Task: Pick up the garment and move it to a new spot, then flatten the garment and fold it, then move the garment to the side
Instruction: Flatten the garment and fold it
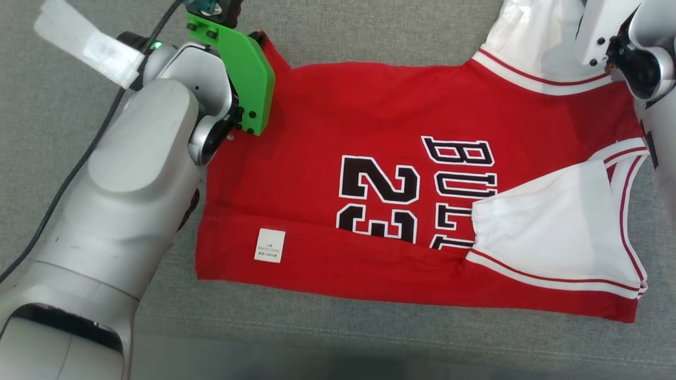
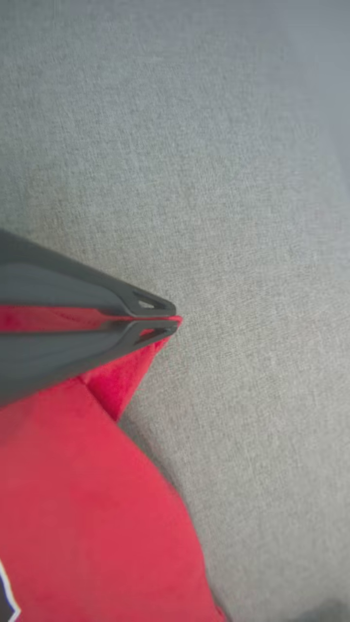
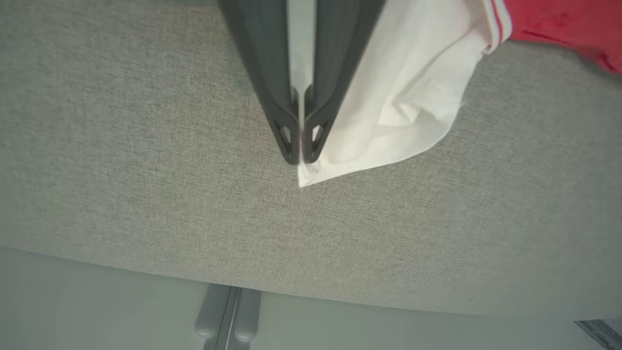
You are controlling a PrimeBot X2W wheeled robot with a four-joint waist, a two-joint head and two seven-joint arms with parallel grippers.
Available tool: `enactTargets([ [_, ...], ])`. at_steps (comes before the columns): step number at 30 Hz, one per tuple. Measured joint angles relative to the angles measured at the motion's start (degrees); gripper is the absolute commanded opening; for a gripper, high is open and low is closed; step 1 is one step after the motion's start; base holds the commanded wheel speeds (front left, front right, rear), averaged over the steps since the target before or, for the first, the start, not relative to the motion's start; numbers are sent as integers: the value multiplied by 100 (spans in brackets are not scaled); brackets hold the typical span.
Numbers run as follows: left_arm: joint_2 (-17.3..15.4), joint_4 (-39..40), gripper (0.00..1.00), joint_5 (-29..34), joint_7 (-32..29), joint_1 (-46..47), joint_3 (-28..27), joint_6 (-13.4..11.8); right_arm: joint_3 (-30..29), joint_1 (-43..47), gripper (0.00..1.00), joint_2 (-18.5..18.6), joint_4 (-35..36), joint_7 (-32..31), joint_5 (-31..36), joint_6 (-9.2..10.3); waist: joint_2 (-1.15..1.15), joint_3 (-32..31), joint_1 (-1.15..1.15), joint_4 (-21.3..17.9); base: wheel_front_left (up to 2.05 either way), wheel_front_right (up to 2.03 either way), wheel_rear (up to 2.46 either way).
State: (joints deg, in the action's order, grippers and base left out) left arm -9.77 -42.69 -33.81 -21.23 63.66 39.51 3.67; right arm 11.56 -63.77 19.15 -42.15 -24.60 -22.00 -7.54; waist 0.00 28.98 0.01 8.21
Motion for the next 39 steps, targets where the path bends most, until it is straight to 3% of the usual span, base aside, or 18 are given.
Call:
enactTargets([
  [5, -230, 155, 0, 9, 493, -211, -147, -194, 66, 599, 0, 327, 820, -1, -611, 1, 0, -242, 0, -57, 0, 0, 0],
  [11, -386, 253, 0, 7, 673, -553, -223, -412, -32, 1139, 0, 546, 1551, 196, -820, 2, 0, -532, 0, -143, 0, 0, 0],
  [19, -474, 487, 0, -144, 999, -1147, -515, -1082, -125, 1952, 0, 717, 2507, 286, -1163, 3, 0, -926, 0, -191, 0, 0, 0],
  [30, -639, 1468, 0, -378, 1727, -2376, -814, -1464, 62, 3604, 0, 1466, 4188, 27, -1983, 5, 0, -1337, -1, -269, 0, 0, 0],
  [39, -891, 2183, 0, -378, 1923, -3315, -714, -1639, 89, 4547, 0, 1917, 4781, -341, -2443, 5, 0, -1496, -1, -403, 0, 0, 0],
])
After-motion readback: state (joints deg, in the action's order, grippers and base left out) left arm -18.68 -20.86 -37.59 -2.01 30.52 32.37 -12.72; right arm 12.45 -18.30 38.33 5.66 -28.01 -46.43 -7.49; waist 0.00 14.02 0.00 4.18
